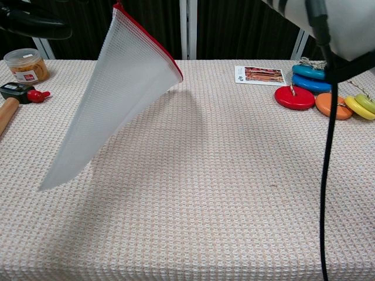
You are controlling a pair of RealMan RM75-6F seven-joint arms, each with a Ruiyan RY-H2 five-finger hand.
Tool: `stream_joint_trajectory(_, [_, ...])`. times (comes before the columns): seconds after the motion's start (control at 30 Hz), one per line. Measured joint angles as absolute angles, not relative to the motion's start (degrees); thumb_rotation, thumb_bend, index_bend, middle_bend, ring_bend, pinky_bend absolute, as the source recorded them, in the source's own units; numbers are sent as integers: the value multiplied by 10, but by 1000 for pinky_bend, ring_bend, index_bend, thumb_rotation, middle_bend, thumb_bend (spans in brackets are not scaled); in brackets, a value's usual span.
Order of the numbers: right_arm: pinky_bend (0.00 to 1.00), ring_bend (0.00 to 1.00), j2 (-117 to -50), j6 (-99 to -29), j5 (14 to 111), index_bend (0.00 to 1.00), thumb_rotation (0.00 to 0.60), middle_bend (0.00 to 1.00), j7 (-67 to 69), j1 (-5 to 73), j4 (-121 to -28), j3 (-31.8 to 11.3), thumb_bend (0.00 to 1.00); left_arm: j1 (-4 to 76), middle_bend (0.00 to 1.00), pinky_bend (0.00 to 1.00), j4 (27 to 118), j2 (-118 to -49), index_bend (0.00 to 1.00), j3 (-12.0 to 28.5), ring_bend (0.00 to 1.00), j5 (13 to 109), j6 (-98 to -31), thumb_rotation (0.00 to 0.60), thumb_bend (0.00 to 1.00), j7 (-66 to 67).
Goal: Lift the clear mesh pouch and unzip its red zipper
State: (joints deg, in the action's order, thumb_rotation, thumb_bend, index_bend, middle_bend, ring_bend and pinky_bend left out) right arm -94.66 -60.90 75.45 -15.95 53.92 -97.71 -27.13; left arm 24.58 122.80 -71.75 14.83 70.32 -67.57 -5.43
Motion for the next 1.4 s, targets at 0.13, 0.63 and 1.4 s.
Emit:
stream_joint_trajectory(0.13, [0,0,-975,-618,725,715,600,181,-170,560,-952,-286,527,263,226,229,1229,-735,384,166,101,649,-680,521,131,-28])
stream_joint_trajectory(0.63, [0,0,-1018,-645,685,715,600,181,-181,606,-913,-303,543,314,268,294,1219,-812,451,207,145,546,-735,515,153,64])
stream_joint_trajectory(1.4, [0,0,-1025,-665,678,715,600,185,-166,623,-898,-295,547,329,311,334,1197,-851,532,224,185,517,-792,515,213,102])
